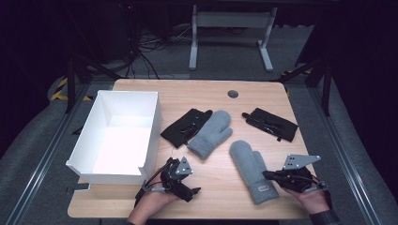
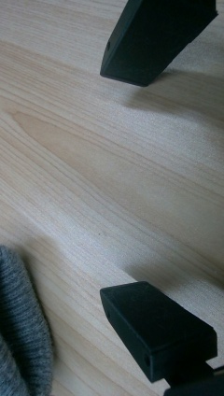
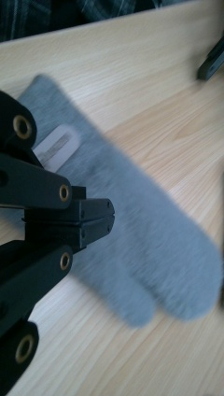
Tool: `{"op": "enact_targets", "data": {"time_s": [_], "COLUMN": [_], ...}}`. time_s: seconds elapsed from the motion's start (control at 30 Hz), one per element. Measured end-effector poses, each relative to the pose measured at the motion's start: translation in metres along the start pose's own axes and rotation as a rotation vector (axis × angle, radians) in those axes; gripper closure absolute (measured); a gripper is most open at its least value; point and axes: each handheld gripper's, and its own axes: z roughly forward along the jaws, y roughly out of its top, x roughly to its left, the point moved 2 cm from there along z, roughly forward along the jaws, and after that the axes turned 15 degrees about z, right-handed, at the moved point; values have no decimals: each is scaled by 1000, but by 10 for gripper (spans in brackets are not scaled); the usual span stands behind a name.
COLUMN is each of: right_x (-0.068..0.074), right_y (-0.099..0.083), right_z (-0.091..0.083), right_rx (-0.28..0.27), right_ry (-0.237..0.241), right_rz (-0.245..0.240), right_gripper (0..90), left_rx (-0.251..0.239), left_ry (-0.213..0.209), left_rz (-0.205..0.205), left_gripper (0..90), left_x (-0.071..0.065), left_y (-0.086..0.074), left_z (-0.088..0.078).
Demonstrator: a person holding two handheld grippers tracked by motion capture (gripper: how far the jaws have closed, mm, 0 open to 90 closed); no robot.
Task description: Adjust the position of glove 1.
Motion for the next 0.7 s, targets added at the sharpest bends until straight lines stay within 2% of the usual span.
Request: {"op": "enact_targets", "data": {"time_s": [0.3, 0.43, 0.7], "right_x": [-20, -22, -15], "right_y": [-29, -34, -31], "right_z": [-13, -9, -3], "right_rx": [56, 92, 111], "right_ry": [-48, -43, -7], "right_rz": [46, 43, 15], "right_gripper": [900, 900, 900], "left_rx": [0, 0, 0], "left_ry": [0, 0, 0], "left_rz": [0, -1, 0], "left_gripper": [4, 4, 4], "left_x": [0, 0, 0], "left_y": [0, 0, 0], "left_z": [0, 0, 0]}}
